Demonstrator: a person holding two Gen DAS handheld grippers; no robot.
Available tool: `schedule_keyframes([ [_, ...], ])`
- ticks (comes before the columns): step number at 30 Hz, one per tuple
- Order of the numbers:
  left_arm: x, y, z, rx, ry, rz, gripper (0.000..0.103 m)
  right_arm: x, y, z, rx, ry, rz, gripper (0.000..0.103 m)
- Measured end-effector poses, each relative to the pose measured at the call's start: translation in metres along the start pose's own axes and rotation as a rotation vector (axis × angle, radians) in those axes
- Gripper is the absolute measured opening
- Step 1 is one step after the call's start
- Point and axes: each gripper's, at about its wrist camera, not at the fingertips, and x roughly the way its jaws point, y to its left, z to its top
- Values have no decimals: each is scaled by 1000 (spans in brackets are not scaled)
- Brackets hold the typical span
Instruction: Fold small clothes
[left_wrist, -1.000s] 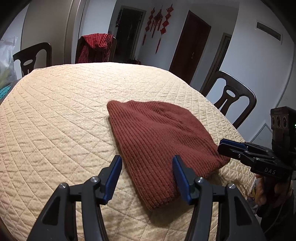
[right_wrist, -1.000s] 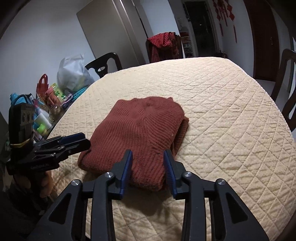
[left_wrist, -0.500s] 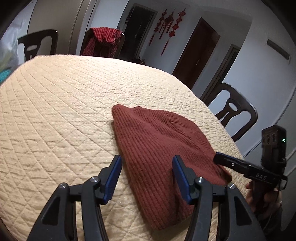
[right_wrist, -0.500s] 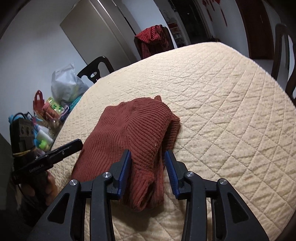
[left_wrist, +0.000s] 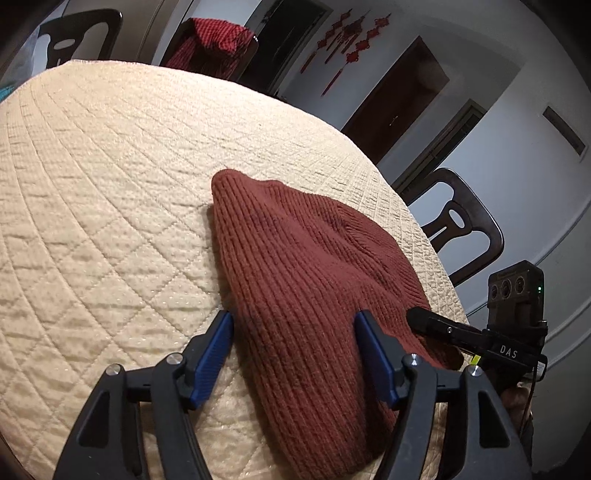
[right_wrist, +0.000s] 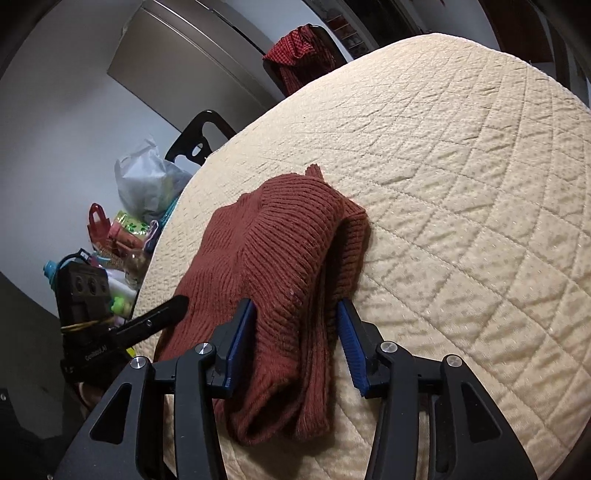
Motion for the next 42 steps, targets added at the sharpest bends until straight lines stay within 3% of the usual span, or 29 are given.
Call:
schedule_keyframes([
  [6,4,-9,-3,34,-4,25,71,4,5,3,-12,11,-5,46],
  [16,9,-27,-5,119,-13,90,66,11,7,1,-25,29,-3,38],
  [21,8,-33,-2,142,-23,107,54,10,14,-1,-35,21,-5,32],
  [30,-3,-30,3,158,-38,104,44,5,26,-4,-66,5,8,30],
  [42,-9,-24,1,162,-49,90,44,8,31,-6,-77,3,6,30],
])
